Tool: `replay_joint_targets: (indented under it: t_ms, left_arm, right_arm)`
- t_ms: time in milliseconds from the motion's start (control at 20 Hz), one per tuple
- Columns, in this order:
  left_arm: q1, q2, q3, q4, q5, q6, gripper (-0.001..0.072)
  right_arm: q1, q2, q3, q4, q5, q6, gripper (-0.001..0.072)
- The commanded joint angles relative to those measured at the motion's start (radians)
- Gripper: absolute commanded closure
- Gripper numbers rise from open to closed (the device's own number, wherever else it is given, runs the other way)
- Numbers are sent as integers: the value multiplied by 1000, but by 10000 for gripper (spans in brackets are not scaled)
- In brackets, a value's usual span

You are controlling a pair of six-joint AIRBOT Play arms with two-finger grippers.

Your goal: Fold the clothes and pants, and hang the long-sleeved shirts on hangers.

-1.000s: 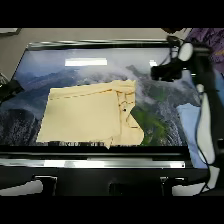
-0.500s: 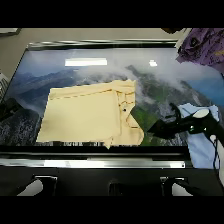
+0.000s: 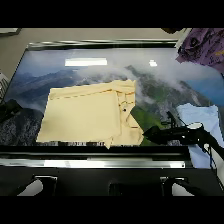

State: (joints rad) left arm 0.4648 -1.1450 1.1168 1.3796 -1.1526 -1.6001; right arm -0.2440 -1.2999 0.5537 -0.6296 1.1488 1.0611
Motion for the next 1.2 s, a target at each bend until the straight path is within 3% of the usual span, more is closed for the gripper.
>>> replay_joint_targets:
  t_ms: [0, 300, 400, 600, 700, 800, 1150]
  left_arm:
    - [1, 1, -1, -5, -13, -1, 160]
    - [2, 0, -1, -7, -56, -58, 159]
    - [2, 0, -1, -7, -61, -69, 159]
    - [2, -2, -1, -10, -113, -87, 158]
    - [3, -6, -1, -11, -158, -84, 158]
    - [22, -6, -9, -19, -186, -74, 158]
    - [361, -7, -252, -320, -168, 228, 158]
  right_arm:
    - [0, -51, -8, 62, -6, -50, 278]
    - [0, -112, -10, 69, 4, -61, 293]
    - [0, -118, -12, 70, 3, -64, 337]
    - [0, -121, -49, 70, -3, -74, 357]
    - [0, -120, -53, 74, -23, -87, 455]
    - [0, -120, -53, 97, -50, -98, 673]
    - [0, -117, -52, 128, -39, -109, 686]
